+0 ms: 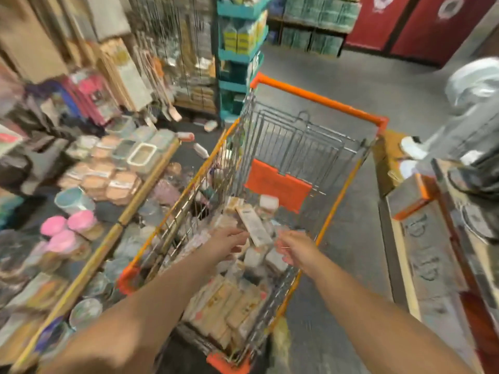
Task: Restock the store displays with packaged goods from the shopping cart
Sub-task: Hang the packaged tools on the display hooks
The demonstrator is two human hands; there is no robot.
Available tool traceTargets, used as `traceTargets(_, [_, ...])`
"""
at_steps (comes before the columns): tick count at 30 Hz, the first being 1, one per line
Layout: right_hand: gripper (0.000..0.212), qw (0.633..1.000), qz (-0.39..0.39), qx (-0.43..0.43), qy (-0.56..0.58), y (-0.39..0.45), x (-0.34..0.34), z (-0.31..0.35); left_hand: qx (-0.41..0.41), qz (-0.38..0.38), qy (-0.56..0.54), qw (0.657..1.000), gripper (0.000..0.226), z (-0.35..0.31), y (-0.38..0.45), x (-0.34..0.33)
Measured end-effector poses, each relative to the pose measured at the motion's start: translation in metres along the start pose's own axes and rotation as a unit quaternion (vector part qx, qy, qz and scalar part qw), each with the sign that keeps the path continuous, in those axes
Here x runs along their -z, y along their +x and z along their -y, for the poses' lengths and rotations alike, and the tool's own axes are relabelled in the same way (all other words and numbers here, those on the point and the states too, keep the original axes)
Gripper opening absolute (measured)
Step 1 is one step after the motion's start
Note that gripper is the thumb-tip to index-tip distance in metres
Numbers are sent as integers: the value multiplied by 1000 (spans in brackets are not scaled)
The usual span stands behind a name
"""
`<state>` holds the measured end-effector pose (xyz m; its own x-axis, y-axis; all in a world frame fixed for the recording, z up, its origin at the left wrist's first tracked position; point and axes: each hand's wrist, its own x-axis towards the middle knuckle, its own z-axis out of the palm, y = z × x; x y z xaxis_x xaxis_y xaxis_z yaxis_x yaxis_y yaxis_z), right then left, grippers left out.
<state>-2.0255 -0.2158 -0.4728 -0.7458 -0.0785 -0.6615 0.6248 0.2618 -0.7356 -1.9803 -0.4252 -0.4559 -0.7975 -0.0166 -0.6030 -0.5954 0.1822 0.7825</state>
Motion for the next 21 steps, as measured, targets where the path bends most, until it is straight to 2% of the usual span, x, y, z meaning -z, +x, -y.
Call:
traceTargets(4, [16,998,53,-35,7,60,7,7,56,-20,-40,997,38,8,31,-23])
traceTargets(8, [16,991,112,-42,-54,126,5,28,127,-53,-124,983,63,22,61,-37])
traceTargets(9, [15,990,120,-39,-65,140,5,31,138,-60,-131,980,59,24,66,-40])
traceTargets(11, [16,986,125,-44,-98,170,3,30,154,-90,-160,971,27,31,80,-51])
traceTargets(13, [24,981,124,-48,-143,197,-2,21,170,-100,-183,963,12,43,96,-61])
traceTargets(16, [33,970,118,-62,-203,228,-15,-3,202,-108,-202,952,17,63,110,-74])
traceTargets(19, [74,965,80,-99,-230,255,-28,-30,229,-129,-241,934,16,84,117,-83])
traceTargets(21, [80,954,57,-114,-273,264,-39,-40,248,-150,-273,918,17,95,118,-86])
